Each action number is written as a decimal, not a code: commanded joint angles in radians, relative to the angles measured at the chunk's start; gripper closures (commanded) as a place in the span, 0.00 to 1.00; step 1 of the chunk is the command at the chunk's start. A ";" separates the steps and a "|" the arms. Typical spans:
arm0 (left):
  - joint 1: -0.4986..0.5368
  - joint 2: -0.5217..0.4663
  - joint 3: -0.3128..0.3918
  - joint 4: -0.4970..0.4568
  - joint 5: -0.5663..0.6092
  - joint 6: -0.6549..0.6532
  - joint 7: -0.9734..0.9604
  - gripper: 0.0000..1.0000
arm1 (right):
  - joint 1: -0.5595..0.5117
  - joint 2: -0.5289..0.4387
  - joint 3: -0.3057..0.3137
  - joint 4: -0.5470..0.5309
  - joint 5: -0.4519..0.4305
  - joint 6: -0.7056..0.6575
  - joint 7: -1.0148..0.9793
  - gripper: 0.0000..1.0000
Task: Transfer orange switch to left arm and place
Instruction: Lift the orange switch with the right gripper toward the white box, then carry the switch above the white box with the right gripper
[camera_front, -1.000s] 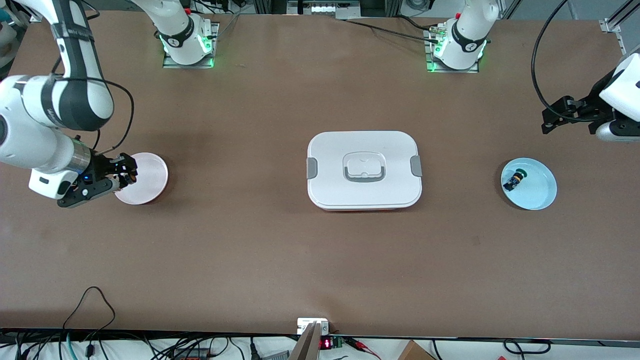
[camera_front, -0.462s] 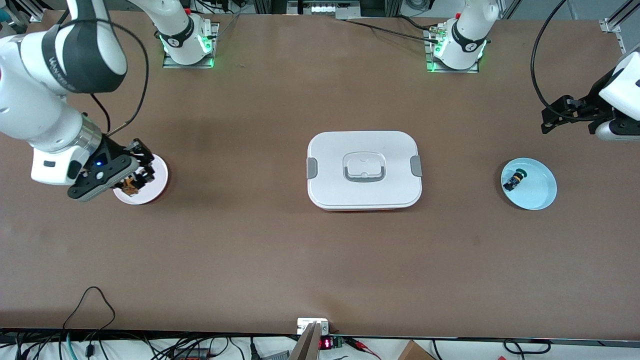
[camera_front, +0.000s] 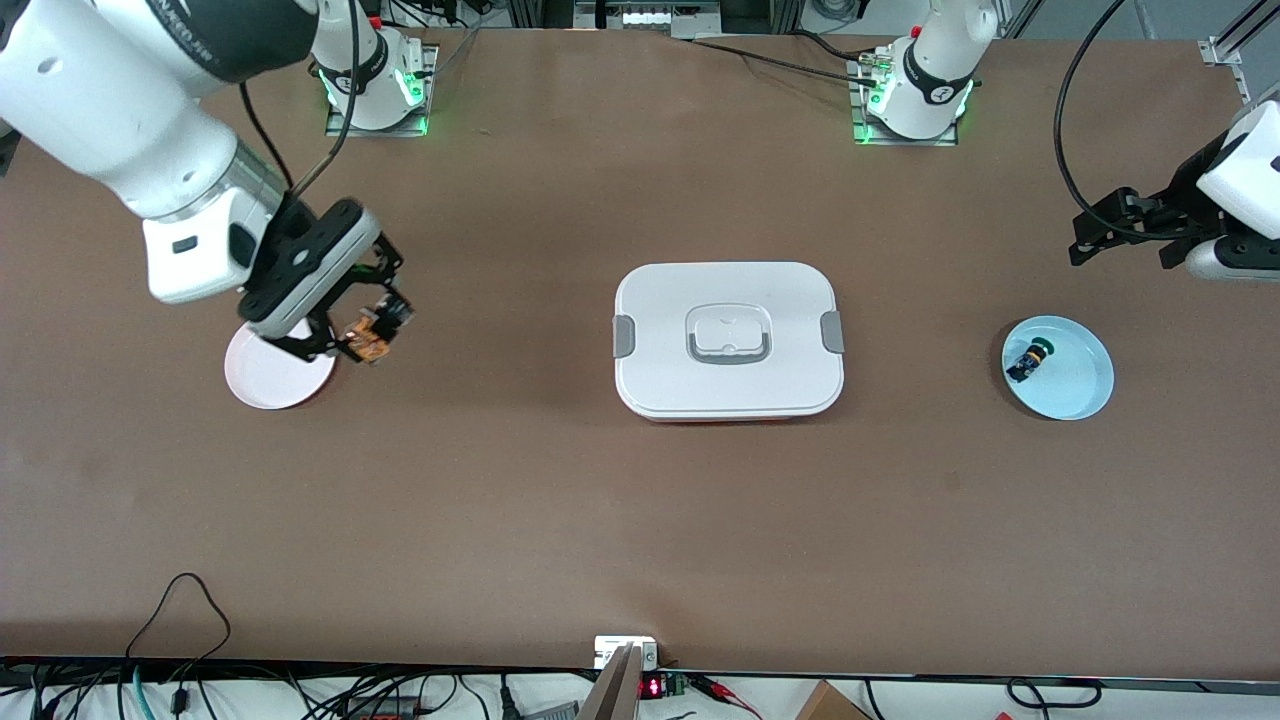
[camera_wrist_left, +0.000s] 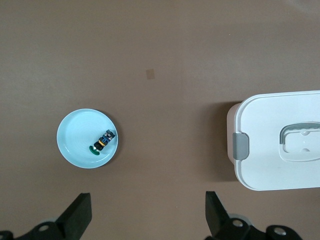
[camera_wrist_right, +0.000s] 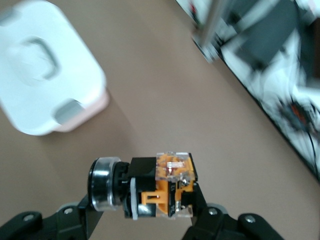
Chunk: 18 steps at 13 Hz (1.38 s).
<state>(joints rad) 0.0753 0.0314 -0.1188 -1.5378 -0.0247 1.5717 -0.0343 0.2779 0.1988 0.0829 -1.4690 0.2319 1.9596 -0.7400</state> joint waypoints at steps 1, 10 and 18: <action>0.003 0.009 0.001 0.024 -0.018 0.011 0.002 0.00 | 0.018 0.016 0.014 0.015 0.153 0.076 -0.195 1.00; -0.008 0.018 -0.002 0.044 -0.006 0.016 0.004 0.00 | 0.116 0.117 0.020 0.010 0.757 0.180 -0.509 1.00; 0.006 0.035 0.001 0.071 -0.015 0.004 0.036 0.00 | 0.280 0.258 0.020 0.026 1.282 0.357 -0.800 1.00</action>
<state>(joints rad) 0.0727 0.0502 -0.1202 -1.4944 -0.0255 1.5938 -0.0322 0.5393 0.4415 0.1060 -1.4696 1.4316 2.3065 -1.5161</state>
